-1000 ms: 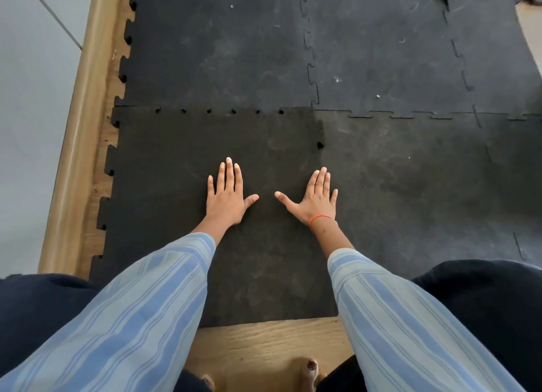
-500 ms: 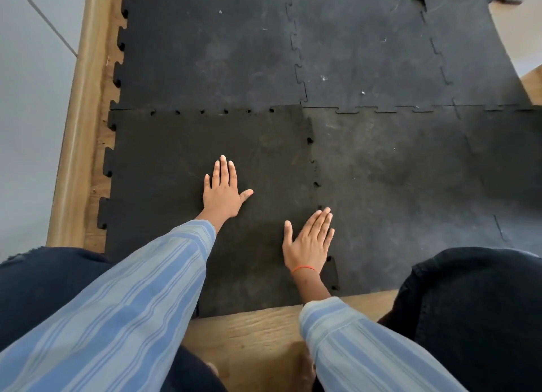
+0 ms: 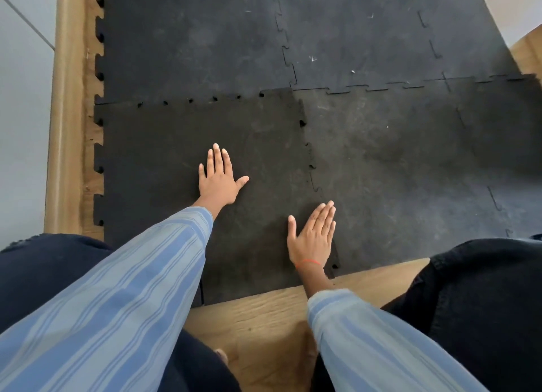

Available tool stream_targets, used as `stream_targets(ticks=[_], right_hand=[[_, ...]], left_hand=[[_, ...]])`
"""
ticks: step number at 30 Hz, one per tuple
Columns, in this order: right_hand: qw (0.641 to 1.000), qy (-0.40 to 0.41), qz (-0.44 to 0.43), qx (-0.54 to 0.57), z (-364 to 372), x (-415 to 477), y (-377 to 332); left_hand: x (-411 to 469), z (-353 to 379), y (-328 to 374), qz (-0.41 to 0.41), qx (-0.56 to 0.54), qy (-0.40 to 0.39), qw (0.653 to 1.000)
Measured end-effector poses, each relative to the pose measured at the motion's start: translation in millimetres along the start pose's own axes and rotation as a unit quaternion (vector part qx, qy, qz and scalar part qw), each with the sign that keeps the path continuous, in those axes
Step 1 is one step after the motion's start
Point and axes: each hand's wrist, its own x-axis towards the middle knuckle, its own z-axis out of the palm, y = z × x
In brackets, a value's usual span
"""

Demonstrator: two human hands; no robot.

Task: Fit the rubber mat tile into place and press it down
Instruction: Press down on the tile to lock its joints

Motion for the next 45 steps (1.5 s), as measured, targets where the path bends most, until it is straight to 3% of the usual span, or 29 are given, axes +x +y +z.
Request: stream_targets(ticks=[5, 14, 23, 34, 45], right_hand=[[0.998, 0.024, 0.062, -0.008, 20.3, -40.8, 10.7], [0.997, 0.013, 0.074, 0.015, 19.5, -37.6, 11.2], [0.991, -0.052, -0.124, -0.01, -4.4, 75.1, -34.1], [0.979, -0.083, -0.178, -0.061, -33.3, 135.8, -55.7], [0.977, -0.122, -0.169, -0.032, -45.5, 155.8, -67.2]], left_hand=[[-0.4, -0.6, 0.6, -0.002, -0.003, -0.003, 1.0], [1.1, 4.0, 0.6, -0.004, 0.006, 0.008, 1.0], [3.5, 10.0, -2.0, -0.001, 0.006, 0.023, 1.0], [4.5, 11.9, -0.6, -0.01, -0.004, 0.029, 1.0], [1.7, 3.6, 0.8, -0.013, -0.019, -0.003, 1.0]])
